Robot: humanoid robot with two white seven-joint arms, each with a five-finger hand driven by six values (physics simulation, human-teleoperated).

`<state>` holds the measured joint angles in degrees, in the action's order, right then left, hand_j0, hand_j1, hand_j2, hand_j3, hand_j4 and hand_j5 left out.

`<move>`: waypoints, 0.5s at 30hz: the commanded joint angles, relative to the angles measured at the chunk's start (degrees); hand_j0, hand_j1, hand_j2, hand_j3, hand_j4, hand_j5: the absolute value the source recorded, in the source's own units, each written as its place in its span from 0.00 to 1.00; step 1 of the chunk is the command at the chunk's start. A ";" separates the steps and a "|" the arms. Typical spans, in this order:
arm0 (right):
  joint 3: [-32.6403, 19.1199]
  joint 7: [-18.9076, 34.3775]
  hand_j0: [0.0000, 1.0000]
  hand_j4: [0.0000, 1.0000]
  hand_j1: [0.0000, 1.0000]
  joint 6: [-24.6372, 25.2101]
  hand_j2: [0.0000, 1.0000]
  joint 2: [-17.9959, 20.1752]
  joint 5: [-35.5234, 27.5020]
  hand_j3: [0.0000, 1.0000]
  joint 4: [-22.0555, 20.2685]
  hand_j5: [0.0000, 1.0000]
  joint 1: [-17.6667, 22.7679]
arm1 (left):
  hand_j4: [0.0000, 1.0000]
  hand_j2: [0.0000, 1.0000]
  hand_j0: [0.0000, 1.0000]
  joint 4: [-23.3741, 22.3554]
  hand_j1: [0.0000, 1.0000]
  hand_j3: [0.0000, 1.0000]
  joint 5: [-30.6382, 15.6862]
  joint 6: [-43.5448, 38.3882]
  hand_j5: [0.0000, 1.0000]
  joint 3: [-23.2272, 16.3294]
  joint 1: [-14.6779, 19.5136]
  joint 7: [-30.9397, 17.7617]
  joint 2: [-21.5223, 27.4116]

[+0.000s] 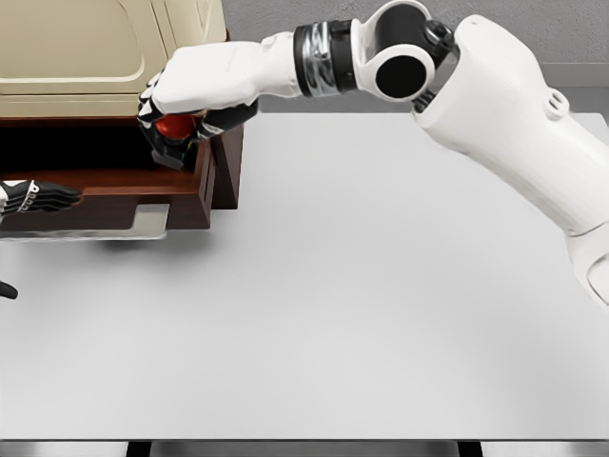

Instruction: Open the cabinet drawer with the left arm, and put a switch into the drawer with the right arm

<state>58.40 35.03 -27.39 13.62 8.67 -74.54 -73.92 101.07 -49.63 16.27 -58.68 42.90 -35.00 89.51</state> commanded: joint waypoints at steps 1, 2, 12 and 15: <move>0.13 -0.03 0.44 0.44 0.44 0.05 0.44 -1.41 0.12 0.44 1.94 0.44 -0.09 | 1.00 1.00 1.00 0.00 1.00 1.00 -0.38 -0.09 1.00 0.06 -0.01 0.00 0.05; 0.39 -0.03 0.44 0.44 0.44 0.05 0.44 -1.93 0.12 0.44 2.38 0.44 -0.44 | 1.00 1.00 1.00 0.00 1.00 1.00 -0.38 -0.01 1.00 0.06 -0.10 0.00 0.05; 2.50 -0.03 0.44 0.44 0.44 -0.21 0.44 -6.07 2.14 0.44 8.10 0.44 -1.93 | 1.00 1.00 1.00 0.00 1.00 1.00 -0.38 -0.01 1.00 0.06 -0.01 0.00 0.05; 2.94 -0.03 0.44 0.44 0.44 -0.21 0.44 -7.38 2.32 0.44 9.85 0.44 -2.11 | 1.00 1.00 1.00 0.00 1.00 1.00 -0.38 -0.01 1.00 0.06 -0.10 0.00 0.05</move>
<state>61.02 35.03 -27.69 7.22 10.88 -66.01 -75.94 101.07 -49.64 16.30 -58.68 42.81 -35.00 89.53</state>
